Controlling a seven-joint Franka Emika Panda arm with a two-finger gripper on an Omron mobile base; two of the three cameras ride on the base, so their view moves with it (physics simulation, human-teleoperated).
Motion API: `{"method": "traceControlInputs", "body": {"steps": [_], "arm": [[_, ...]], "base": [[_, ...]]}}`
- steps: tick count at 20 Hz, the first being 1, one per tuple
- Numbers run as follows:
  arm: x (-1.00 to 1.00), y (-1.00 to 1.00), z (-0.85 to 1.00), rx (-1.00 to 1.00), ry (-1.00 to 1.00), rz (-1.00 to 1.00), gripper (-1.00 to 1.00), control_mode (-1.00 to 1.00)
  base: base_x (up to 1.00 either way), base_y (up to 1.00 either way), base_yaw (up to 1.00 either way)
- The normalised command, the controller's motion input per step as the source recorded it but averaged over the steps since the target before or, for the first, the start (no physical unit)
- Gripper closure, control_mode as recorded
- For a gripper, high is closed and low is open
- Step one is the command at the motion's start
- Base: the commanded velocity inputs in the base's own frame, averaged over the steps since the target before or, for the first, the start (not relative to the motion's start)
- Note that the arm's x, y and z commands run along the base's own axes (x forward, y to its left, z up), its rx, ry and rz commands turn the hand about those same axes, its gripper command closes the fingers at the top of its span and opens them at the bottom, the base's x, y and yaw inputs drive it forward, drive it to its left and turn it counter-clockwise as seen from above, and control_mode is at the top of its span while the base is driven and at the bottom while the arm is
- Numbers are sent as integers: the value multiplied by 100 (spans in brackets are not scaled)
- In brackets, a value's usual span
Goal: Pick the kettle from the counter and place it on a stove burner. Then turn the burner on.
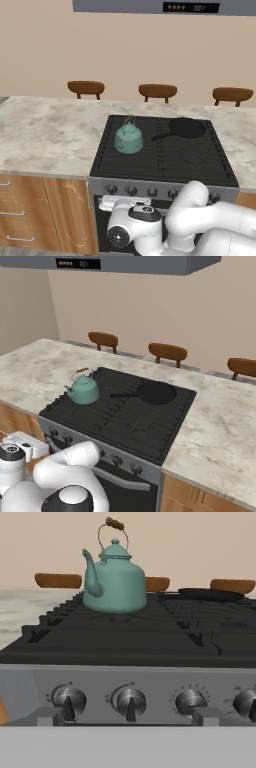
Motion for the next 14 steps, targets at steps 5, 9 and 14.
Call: {"method": "traceControlInputs", "body": {"steps": [5,9,14], "arm": [[12,4,-5,0,0,0,-100,-100],[13,0,0,0,0,0,-100,-100],[18,0,0,0,0,0,-100,-100]], "base": [[0,0,0],[0,0,0],[0,0,0]]}}
